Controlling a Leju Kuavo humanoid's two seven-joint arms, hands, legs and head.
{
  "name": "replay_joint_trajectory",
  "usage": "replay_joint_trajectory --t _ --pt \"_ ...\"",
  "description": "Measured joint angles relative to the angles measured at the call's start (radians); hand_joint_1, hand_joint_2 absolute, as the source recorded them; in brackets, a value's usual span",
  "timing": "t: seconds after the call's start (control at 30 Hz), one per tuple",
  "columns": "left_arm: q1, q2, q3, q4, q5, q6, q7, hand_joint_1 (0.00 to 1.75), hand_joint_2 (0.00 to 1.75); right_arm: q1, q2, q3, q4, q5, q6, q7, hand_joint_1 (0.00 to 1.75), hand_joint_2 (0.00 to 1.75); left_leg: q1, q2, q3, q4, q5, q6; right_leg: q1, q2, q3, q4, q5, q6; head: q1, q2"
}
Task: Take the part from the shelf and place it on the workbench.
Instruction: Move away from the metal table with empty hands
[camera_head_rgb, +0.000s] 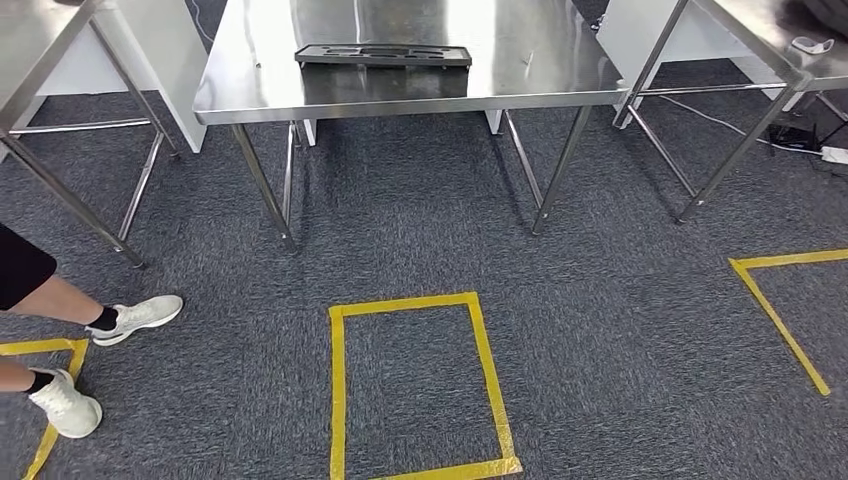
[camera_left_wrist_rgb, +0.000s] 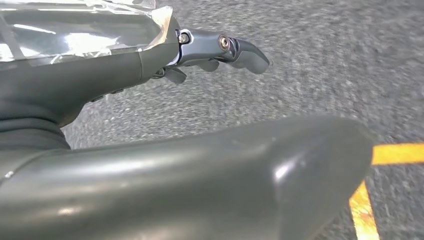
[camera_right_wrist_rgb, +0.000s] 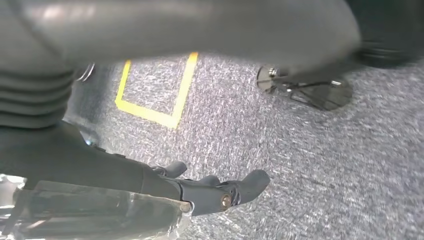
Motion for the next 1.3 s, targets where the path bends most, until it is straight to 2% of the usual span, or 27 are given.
replay_joint_trajectory --t 0.03,0.07,0.13,0.17,0.2,0.27,0.3,0.33,0.37,0.43,0.5,0.53,0.6,0.63,0.67,0.73,0.8,0.83,0.87,0.93,0.97,1.03,1.07,1.13,1.17,1.23,1.3 --pt "-0.001 -0.001 0.0 0.0 0.0 0.001 0.0 0.0 0.0 0.0 -0.001 0.001 0.0 0.001 0.0 0.0 0.0 1.75 -0.001 -0.007 -0.006 0.0 0.011 -0.005 0.003 0.01 0.043 -0.066 -0.021 -0.01 0.0 0.0" --pt "-0.001 -0.002 0.0 0.0 0.0 0.001 0.001 0.0 0.0 -0.001 -0.001 0.002 0.0 0.002 0.0 0.0 0.0 1.75 -0.002 -0.015 -0.01 0.0 0.021 -0.011 0.006 0.009 0.065 -0.105 -0.036 -0.016 0.0 0.0" --pt "0.002 0.0 0.0 0.0 0.0 0.002 0.003 0.0 0.0 -0.001 0.0 0.006 0.001 0.005 0.001 0.001 0.0 1.75 0.0 -0.027 -0.019 0.0 0.032 -0.025 0.004 -0.01 0.063 -0.12 -0.036 -0.024 0.0 0.0" --pt "0.004 0.001 0.001 0.0 0.0 0.002 0.005 0.0 0.0 -0.001 0.001 0.007 0.001 0.007 0.001 0.002 0.0 1.75 0.002 -0.023 -0.027 0.013 0.017 -0.03 0.0 -0.02 0.059 -0.121 -0.029 -0.031 -0.001 0.0" --pt "0.005 0.002 0.001 0.0 0.002 0.002 0.006 0.0 0.0 0.0 0.002 0.01 0.001 0.008 0.001 0.002 0.0 1.75 0.003 -0.012 -0.041 0.047 -0.016 -0.035 -0.004 -0.033 0.054 -0.123 -0.022 -0.04 -0.004 0.0" --pt "0.006 0.003 0.001 0.0 0.004 0.002 0.008 0.0 0.0 0.004 0.002 0.014 0.001 0.011 0.002 0.003 0.0 1.75 0.008 0.016 -0.082 0.167 -0.107 -0.044 -0.003 -0.059 0.042 -0.122 -0.01 -0.052 -0.008 0.0" --pt "0.007 0.003 0.001 0.0 0.005 0.002 0.008 0.0 0.0 0.005 0.002 0.017 0.001 0.013 0.002 0.003 0.0 1.75 0.01 0.023 -0.1 0.231 -0.137 -0.049 -0.001 -0.073 0.036 -0.121 -0.006 -0.054 -0.009 0.0" --pt "0.008 0.003 0.001 0.0 0.006 0.002 0.008 0.0 0.0 0.005 0.002 0.019 0.001 0.014 0.002 0.003 0.0 1.75 0.012 0.027 -0.106 0.271 -0.144 -0.053 0.0 -0.085 0.03 -0.119 -0.003 -0.054 -0.009 0.0" --pt "0.01 0.003 0.001 0.0 0.006 0.002 0.008 0.0 0.0 0.005 0.002 0.02 0.001 0.016 0.002 0.003 0.0 1.75 0.014 0.031 -0.092 0.274 -0.133 -0.056 0.001 -0.097 0.024 -0.115 -0.001 -0.052 -0.009 0.0" --pt "0.012 0.004 0.001 0.0 0.007 0.001 0.008 0.0 0.0 0.004 0.003 0.022 0.001 0.017 0.001 0.003 0.0 1.75 0.018 0.054 -0.006 0.169 -0.088 -0.058 0.001 -0.119 0.018 -0.104 -0.002 -0.048 -0.01 0.0" --pt "0.009 0.005 0.001 0.0 0.006 -0.001 0.008 0.0 0.0 0.002 0.002 0.023 0.002 0.017 0.001 0.003 0.0 1.75 0.015 0.095 0.074 0.05 -0.068 -0.049 0.006 -0.137 0.012 -0.093 -0.006 -0.041 -0.01 0.0" --pt "0.007 0.005 0.001 0.0 0.006 -0.002 0.008 0.0 0.0 0.0 0.002 0.023 0.002 0.017 0.001 0.003 0.0 1.75 0.012 0.108 0.089 0.021 -0.07 -0.041 0.01 -0.145 0.012 -0.089 -0.008 -0.036 -0.008 0.0" --pt "0.005 0.005 0.001 0.0 0.005 -0.002 0.008 0.0 0.0 -0.006 0.002 0.023 0.002 0.017 0.001 0.003 0.0 1.75 0.007 0.1 0.082 0.012 -0.071 -0.024 0.015 -0.163 0.013 -0.087 -0.007 -0.026 -0.006 0.0" --pt "0.005 0.005 0.001 0.0 0.004 -0.003 0.008 0.0 0.0 -0.009 0.002 0.023 0.002 0.017 0.001 0.003 0.0 1.75 0.009 0.09 0.079 0.007 -0.069 -0.017 0.015 -0.162 0.011 -0.083 -0.01 -0.021 -0.006 0.0" --pt "0.005 0.005 0.001 0.0 0.003 -0.003 0.008 0.0 0.0 -0.011 0.001 0.023 0.002 0.016 0.001 0.003 0.0 1.75 0.01 0.08 0.075 0.005 -0.063 -0.008 0.014 -0.145 0.004 -0.068 -0.019 -0.017 -0.004 0.0" --pt "0.004 0.005 0.001 0.0 0.002 -0.004 0.009 0.0 0.0 -0.014 0.0 0.023 0.001 0.016 0.001 0.002 0.0 1.75 0.015 0.061 0.064 0.0 -0.051 0.006 0.011 -0.09 -0.039 0.023 -0.069 -0.017 0.0 0.0" --pt "0.003 0.004 0.001 0.0 0.002 -0.004 0.009 0.0 0.0 -0.021 0.0 0.023 0.001 0.014 0.002 0.001 0.0 1.75 0.014 0.039 0.052 0.0 -0.042 0.01 0.009 -0.061 -0.099 0.162 -0.129 -0.02 0.002 0.0" --pt "0.003 0.004 0.001 0.0 0.002 -0.004 0.009 0.0 0.0 -0.026 0.001 0.023 0.001 0.013 0.002 0.0 0.0 1.75 0.014 0.027 0.048 0.0 -0.039 0.009 0.008 -0.059 -0.116 0.206 -0.143 -0.016 0.002 0.0" --pt "0.004 0.003 0.001 0.0 0.002 -0.004 0.009 0.0 0.0 -0.028 0.001 0.023 0.001 0.013 0.002 0.0 0.0 1.75 0.015 0.013 0.045 0.0 -0.035 0.007 0.007 -0.058 -0.114 0.212 -0.138 -0.009 0.002 0.0" --pt "0.005 0.002 0.001 0.0 0.002 -0.005 0.009 0.0 0.0 -0.027 0.0 0.023 0.001 0.014 0.002 0.002 0.0 1.75 0.017 -0.016 0.044 0.001 -0.03 0.0 0.0 -0.043 -0.059 0.106 -0.085 0.013 0.002 0.0" --pt "0.004 0.002 0.001 0.0 0.002 -0.005 0.009 0.0 0.0 -0.023 -0.001 0.023 0.001 0.014 0.002 0.003 0.0 1.75 0.017 -0.031 0.042 0.003 -0.027 -0.005 -0.005 -0.016 -0.023 0.028 -0.056 0.021 0.004 0.0" --pt "0.003 0.002 0.001 0.0 0.002 -0.005 0.009 0.0 0.0 -0.019 -0.001 0.023 0.001 0.014 0.002 0.003 0.0 1.75 0.014 -0.054 0.031 0.007 -0.019 -0.018 -0.01 0.031 0.013 -0.071 -0.023 0.02 0.005 0.0" --pt "0.003 0.003 0.001 0.0 0.001 -0.005 0.009 0.0 0.0 -0.02 -0.001 0.023 0.001 0.014 0.002 0.003 0.0 1.75 0.013 -0.064 0.026 0.007 -0.014 -0.026 -0.009 0.041 0.014 -0.083 -0.021 0.013 0.006 0.0" --pt "0.007 0.003 0.001 0.0 0.0 -0.006 0.009 0.0 0.0 -0.021 0.001 0.023 0.001 0.014 0.002 0.003 0.0 1.75 0.016 -0.077 0.018 0.004 -0.006 -0.04 -0.008 0.02 0.01 -0.082 -0.016 -0.003 0.005 0.0" --pt "0.008 0.004 0.001 0.0 -0.001 -0.008 0.009 0.0 0.0 -0.022 0.001 0.023 0.001 0.015 0.002 0.003 0.0 1.75 0.017 -0.065 0.012 0.012 -0.013 -0.045 -0.01 0.008 0.011 -0.083 -0.013 -0.012 0.004 0.0" --pt "0.007 0.004 0.001 0.0 -0.002 -0.011 0.009 0.0 0.0 -0.018 0.002 0.023 0.001 0.017 0.002 0.003 0.0 1.75 0.018 -0.013 -0.022 0.084 -0.064 -0.05 -0.013 -0.022 0.012 -0.086 -0.007 -0.03 -0.003 0.0" --pt "0.005 0.003 0.0 0.0 -0.004 -0.014 0.009 0.0 0.0 -0.006 -0.001 0.023 0.002 0.019 0.001 0.004 0.0 1.75 0.018 0.023 -0.083 0.223 -0.136 -0.056 -0.007 -0.055 0.009 -0.084 -0.005 -0.037 -0.01 0.0"
